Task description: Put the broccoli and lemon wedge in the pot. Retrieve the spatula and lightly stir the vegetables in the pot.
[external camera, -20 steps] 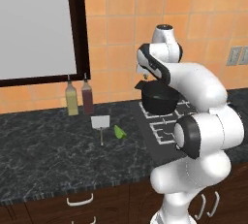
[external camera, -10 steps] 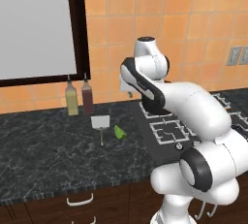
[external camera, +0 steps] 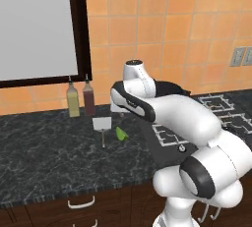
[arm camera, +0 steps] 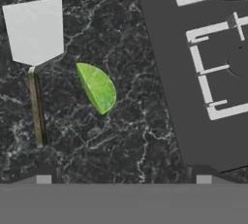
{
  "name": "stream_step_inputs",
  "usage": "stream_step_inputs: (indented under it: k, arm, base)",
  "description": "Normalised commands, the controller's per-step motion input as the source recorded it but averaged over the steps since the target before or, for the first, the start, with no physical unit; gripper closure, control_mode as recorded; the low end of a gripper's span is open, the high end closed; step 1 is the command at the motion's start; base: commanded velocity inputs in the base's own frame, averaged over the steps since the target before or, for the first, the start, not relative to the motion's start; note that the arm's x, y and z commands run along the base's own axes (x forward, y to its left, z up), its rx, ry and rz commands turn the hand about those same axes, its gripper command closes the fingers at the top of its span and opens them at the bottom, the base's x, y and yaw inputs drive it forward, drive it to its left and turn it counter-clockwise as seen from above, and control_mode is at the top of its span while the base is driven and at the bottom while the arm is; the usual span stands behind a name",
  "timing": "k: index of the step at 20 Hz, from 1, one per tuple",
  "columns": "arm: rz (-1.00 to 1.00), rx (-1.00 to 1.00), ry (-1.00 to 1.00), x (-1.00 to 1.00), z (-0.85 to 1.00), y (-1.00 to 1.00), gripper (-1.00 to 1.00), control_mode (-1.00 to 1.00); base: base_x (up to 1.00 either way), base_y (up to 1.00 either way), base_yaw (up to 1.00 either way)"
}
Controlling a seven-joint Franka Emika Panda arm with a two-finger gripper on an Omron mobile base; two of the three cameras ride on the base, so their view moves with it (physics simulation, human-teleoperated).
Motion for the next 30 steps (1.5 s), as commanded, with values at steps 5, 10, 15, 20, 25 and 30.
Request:
stream_step_inputs:
  k: [5, 10, 15, 20, 25, 30]
  arm:
    - [-0.04, 0.0, 0.14, 0.48, -0.81, 0.18, -1.0, -1.0]
    - [-0.03, -0.02, 0.08, 0.32, -0.68, 0.15, -1.0, -1.0]
    - [-0.04, -0.06, 0.01, 0.37, -0.53, 0.0, -1.0, -1.0]
    - [-0.03, -0.05, 0.0, 0.27, -0.47, 0.0, -1.0, -1.0]
    - [0.0, 0.0, 0.0, -0.03, -0.4, 0.01, -1.0, -1.0]
    - [-0.02, 0.0, 0.0, 0.0, -0.36, 0.0, 1.0, -1.0]
  base:
    - [0.0, 0.0, 0.0]
    - [0.0, 0.0, 0.0]
    - [0.0, 0.0, 0.0]
    - [0.0, 0.0, 0.0]
    - [0.0, 0.0, 0.0]
    - [0.0, 0.0, 0.0]
